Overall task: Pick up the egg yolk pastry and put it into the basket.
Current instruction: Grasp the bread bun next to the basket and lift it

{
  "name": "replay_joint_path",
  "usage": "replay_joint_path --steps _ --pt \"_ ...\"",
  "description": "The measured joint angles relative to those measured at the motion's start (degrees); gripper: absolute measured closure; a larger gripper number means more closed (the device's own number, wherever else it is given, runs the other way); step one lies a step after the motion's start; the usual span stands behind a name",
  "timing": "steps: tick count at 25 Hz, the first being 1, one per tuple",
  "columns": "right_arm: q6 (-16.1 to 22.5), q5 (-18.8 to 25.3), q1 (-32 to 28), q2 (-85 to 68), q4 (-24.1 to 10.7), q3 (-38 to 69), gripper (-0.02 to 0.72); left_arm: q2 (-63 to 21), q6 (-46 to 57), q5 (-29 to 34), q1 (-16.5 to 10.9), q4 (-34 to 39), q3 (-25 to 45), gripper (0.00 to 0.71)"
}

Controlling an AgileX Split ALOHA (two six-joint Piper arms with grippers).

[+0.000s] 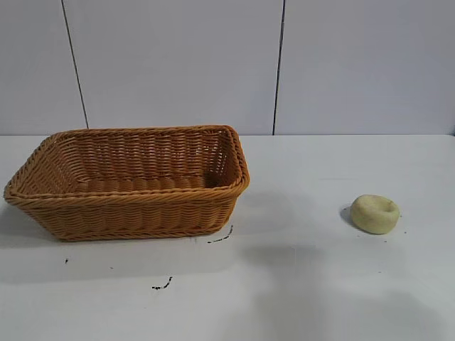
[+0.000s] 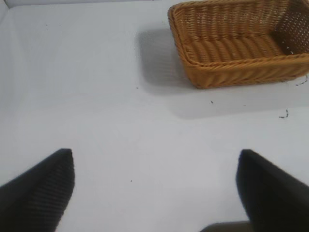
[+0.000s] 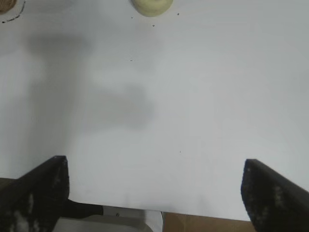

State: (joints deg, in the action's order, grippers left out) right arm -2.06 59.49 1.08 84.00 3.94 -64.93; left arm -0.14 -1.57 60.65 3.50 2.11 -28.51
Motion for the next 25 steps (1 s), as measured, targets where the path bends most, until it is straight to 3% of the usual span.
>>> replay_joint_path --steps 10,15,25 --pt "-1.46 0.31 2.06 20.33 -1.03 -17.95 0.008 0.00 0.00 0.00 0.00 0.00 0.00 0.017" --pt "0.47 -0.32 5.14 23.76 -1.70 -19.07 0.008 0.00 0.00 0.00 0.00 0.00 0.00 0.017" --pt "1.73 -4.81 3.79 31.12 -3.40 -19.13 0.008 0.00 0.00 0.00 0.00 0.00 0.00 0.017"
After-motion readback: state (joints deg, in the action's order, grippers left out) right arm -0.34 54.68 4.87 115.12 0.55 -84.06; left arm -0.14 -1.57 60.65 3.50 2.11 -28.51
